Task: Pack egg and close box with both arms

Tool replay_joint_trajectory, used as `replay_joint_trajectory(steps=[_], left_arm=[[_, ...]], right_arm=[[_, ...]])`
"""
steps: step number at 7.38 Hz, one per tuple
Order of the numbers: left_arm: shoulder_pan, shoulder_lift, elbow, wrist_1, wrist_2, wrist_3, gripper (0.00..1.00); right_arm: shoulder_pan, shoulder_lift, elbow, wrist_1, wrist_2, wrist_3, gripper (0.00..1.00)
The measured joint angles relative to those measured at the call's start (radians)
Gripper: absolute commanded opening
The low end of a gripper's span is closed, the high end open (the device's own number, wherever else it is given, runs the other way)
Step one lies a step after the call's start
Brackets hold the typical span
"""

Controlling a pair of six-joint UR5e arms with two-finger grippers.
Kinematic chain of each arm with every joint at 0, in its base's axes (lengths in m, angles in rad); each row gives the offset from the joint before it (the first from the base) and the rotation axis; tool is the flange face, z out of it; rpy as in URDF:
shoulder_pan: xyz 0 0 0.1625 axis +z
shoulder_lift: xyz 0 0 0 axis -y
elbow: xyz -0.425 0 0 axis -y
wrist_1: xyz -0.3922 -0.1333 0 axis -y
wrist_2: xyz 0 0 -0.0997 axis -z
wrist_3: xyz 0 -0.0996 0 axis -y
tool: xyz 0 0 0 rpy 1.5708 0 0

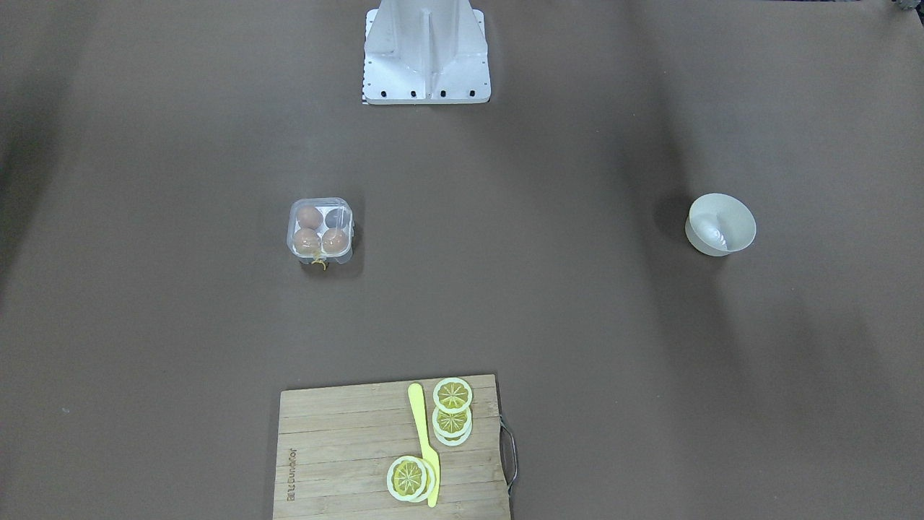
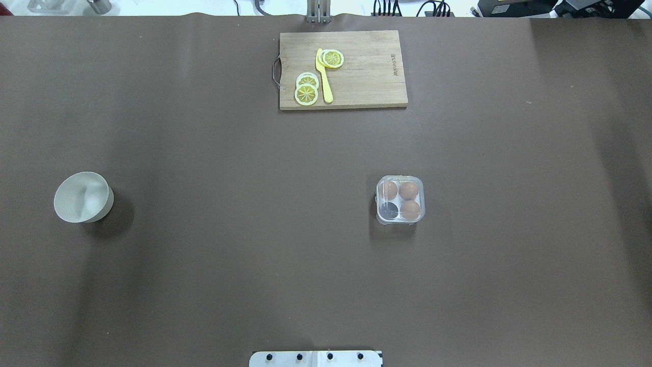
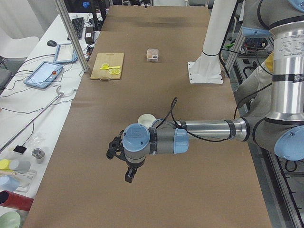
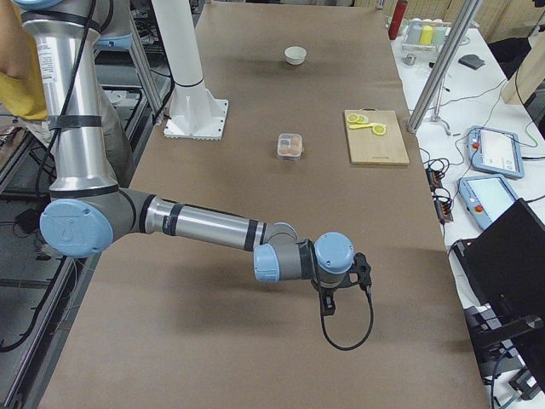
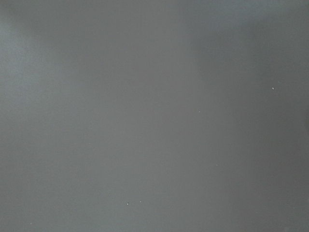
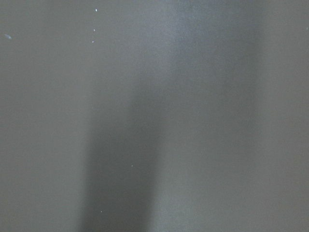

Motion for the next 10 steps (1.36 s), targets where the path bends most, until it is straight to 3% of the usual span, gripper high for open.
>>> replay_joint_trajectory(steps=[4, 10], left_arm=[[0.0, 0.02, -0.024, 0.001, 0.0, -0.031, 0.97], [-0.013, 0.05, -0.023, 0.003, 0.004, -0.221, 0.97]], right_arm=[[0.005, 0.012, 0.116, -0.182, -0.077, 0.005, 1.0], [0.002, 0.013, 0.121, -0.197, -0.099, 0.005, 1.0]])
